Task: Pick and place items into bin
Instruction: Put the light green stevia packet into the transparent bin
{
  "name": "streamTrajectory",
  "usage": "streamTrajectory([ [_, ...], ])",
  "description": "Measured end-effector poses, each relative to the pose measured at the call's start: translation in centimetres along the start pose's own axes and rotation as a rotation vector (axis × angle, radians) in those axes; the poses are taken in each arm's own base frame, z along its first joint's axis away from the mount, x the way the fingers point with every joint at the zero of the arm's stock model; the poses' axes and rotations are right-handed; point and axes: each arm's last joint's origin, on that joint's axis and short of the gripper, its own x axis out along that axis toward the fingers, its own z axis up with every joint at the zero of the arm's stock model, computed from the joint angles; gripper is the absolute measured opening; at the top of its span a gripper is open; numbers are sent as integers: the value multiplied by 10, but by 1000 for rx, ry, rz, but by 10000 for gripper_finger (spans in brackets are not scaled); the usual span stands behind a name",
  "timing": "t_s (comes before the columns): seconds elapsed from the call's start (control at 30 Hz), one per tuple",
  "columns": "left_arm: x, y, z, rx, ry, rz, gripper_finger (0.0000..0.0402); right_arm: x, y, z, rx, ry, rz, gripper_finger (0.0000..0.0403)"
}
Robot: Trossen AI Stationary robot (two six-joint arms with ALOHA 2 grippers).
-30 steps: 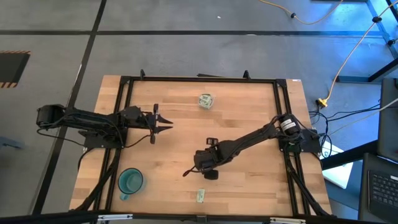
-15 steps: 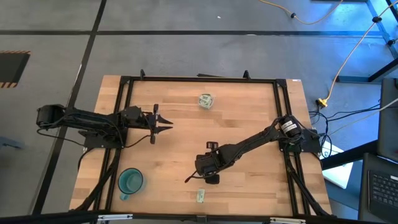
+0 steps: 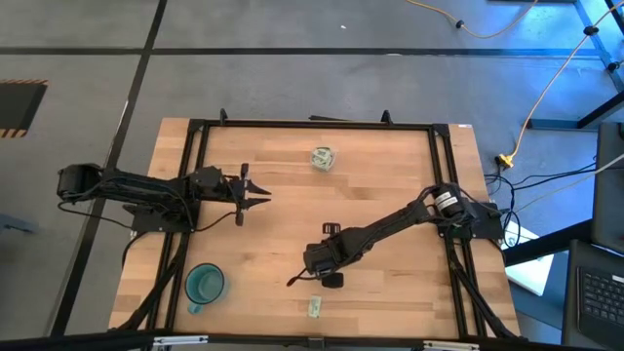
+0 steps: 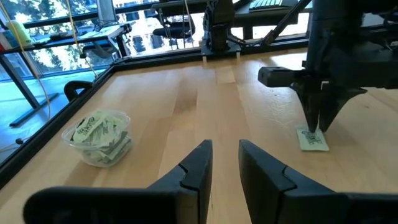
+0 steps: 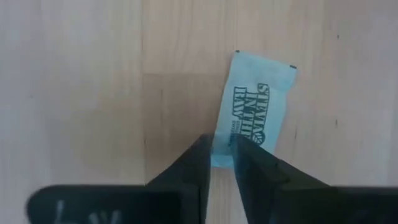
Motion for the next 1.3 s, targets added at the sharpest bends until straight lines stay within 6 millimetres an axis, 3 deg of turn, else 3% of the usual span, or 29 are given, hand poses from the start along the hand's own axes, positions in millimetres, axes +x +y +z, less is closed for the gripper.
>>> streamTrajectory([
  [0.3,0,0,0,0,1,8,73,2,0,-1,-2,11,0,8],
  [0.43,0,0,0,0,1,8,72,-3,0,0,-2,8,0,4],
  [0.57,0,0,0,0,1,8,72,-23,-6,-2,-32,31,-43,2],
  [0.67,0,0,0,0,0,8,73,-63,-20,3,-17,-18,-134,2],
  [0.93,0,1,1,2,-8,15,72,-119,-90,13,26,-94,-326,2],
  [1.17,0,1,1,1,-6,16,72,-107,-183,26,9,-88,-407,2],
  [1.3,0,1,0,1,-3,16,72,-88,-231,26,-9,-78,-375,2],
])
